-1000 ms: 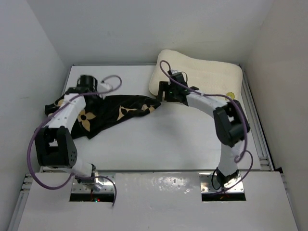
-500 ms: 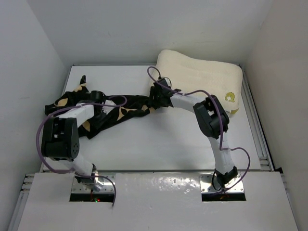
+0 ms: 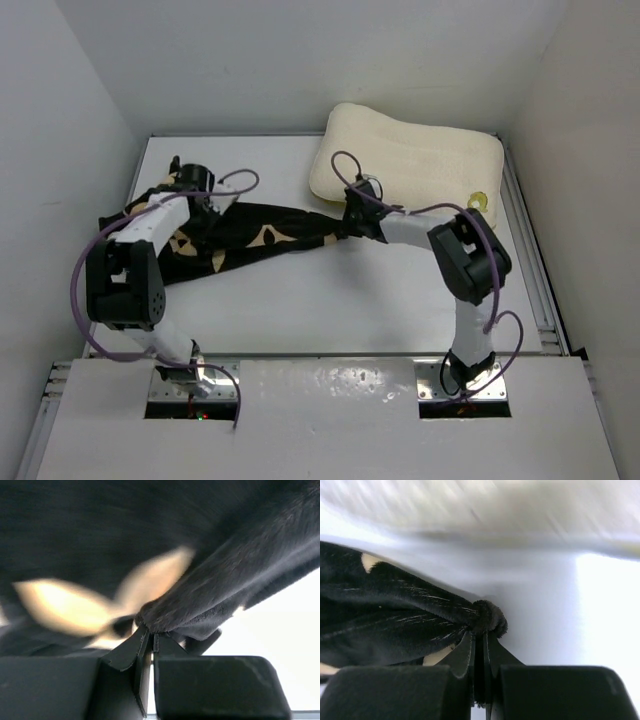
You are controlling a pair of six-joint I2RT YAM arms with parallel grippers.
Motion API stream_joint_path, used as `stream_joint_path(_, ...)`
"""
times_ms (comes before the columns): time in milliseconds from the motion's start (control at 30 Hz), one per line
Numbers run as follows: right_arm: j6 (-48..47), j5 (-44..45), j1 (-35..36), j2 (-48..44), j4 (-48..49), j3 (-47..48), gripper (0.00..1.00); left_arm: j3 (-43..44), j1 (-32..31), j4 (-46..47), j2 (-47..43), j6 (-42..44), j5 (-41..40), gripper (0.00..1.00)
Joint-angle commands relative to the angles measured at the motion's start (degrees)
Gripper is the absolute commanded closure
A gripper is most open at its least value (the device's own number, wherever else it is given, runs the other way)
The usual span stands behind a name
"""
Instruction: Put the pillow into the pillowcase
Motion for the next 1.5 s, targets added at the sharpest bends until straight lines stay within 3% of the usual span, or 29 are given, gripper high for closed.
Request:
stream_joint_path(0, -3.3, 3.0, -0.8, -10.0, 3.4, -6.4, 1.00, 10.7, 1.7, -6.8, -7.2, -1.1, 3.2, 1.00)
stream_joint_path(133, -5.7, 2.3, -0.9, -20.1, 7.5, -15.6, 1.00, 21.8, 1.5, -13.4, -10.4, 0.5, 3.7, 1.00)
stream_joint_path(267, -11.7, 0.1, -0.5, -28.1, 5.8, -19.8, 1.00, 29.6, 1.2, -13.2, -13.0, 0.2, 0.3, 1.00)
stream_joint_path(367, -16.4, -3.7, -0.7, -34.5, 3.7, -21.8, 1.00, 36.2, 0.9, -8.4, -14.7, -1.6, -2.7, 1.00)
stream_joint_path(500, -21.5, -7.6, -0.8, -43.4, 1.6, -24.9, 1.00, 45.1, -4.9, -0.7, -14.1, 0.8, -8.7, 1.00)
stream_joint_path(667, -22.6, -2.1, -4.8, -51.9, 0.6, -23.1, 1.00, 55.1, -9.6, 5.5, -9.0, 6.1, -16.0, 1.00)
stream_joint_path(733, -23.2, -2.7, -9.0, -49.5, 1.8, -19.1, 1.00, 56.3, -10.1, 8.7, -6.3, 8.4, -19.1, 1.00)
stream_joint_path(833, -24.4, -6.3, -12.1, -38.2, -0.6, -2.8, 1.00, 58.8, -7.0, 15.0, -1.9, 7.6, -22.2, 1.00)
stream_joint_path(867, -24.3, -6.9, -12.5, -34.9, -1.1, 7.4, 1.00, 62.1, -5.8, 16.7, -0.4, 7.0, -22.7, 1.00)
stream_joint_path(933, -23.6, -7.2, -12.8, -25.9, -3.8, 18.1, 1.00, 71.2, -1.7, 17.5, 5.3, 4.9, -25.1, 1.00)
stream_joint_path(967, -22.9, -7.2, -13.0, -23.2, -4.7, 29.1, 1.00, 74.4, -0.5, 18.0, 6.8, 4.1, -26.2, 1.00)
stream_joint_path(1033, -21.2, -7.4, -13.4, -17.5, -5.0, 39.1, 1.00, 79.4, 3.6, 22.4, 8.6, 2.4, -27.0, 1.00)
stream_joint_path(1067, -21.1, -7.3, -13.6, -16.3, -4.8, 46.8, 1.00, 78.8, 4.8, 24.5, 7.5, 2.1, -26.9, 1.00)
stream_joint_path(1133, -20.6, -6.6, -14.4, -15.9, -3.4, 50.2, 1.00, 71.3, 7.6, 32.2, 1.7, 1.6, -25.7, 1.00)
stream_joint_path(1233, -20.0, -6.5, -15.9, -21.3, 4.0, 44.0, 1.00, 64.9, 10.8, 36.9, -5.4, 1.3, -22.9, 1.00)
stream_joint_path(1467, -21.4, -5.3, -18.1, -35.6, 13.2, 19.4, 1.00, 67.6, 13.2, 35.4, -7.3, 0.8, -21.3, 1.00)
